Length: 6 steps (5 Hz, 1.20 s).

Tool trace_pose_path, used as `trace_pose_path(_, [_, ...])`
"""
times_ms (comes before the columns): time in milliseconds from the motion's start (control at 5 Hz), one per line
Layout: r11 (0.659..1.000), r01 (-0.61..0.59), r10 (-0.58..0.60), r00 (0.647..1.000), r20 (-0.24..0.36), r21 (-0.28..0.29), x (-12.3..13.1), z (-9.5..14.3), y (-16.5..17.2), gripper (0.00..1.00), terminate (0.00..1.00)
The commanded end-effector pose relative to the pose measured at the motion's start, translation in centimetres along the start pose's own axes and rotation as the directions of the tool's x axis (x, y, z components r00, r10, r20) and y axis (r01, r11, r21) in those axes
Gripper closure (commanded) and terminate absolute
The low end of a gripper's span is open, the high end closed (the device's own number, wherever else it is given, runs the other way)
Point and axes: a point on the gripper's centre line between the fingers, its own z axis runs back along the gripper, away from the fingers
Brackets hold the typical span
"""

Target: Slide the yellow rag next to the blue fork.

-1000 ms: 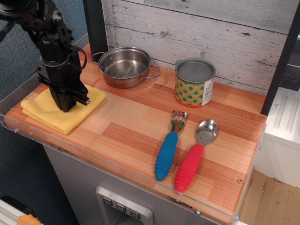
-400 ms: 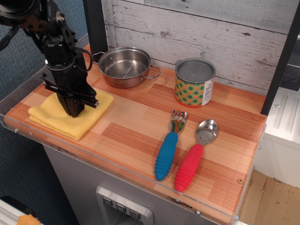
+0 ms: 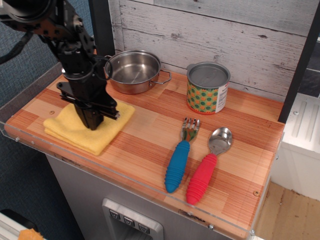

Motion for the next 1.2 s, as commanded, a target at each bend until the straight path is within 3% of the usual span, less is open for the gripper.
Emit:
trace_pose_path(0, [0.998, 0.057, -0.057, 0.997, 0.046, 0.000, 0.9, 0.6, -2.7, 1.00, 0.00])
trace_pose_path(600, [0.998, 0.068, -0.068, 0.997, 0.022, 0.017, 1.3, 0.6, -5.7, 1.00, 0.00])
trace_pose_path(1000, [0.999, 0.053, -0.053, 0.998, 0.013, -0.002, 1.2, 0.7, -6.5, 1.00, 0.00])
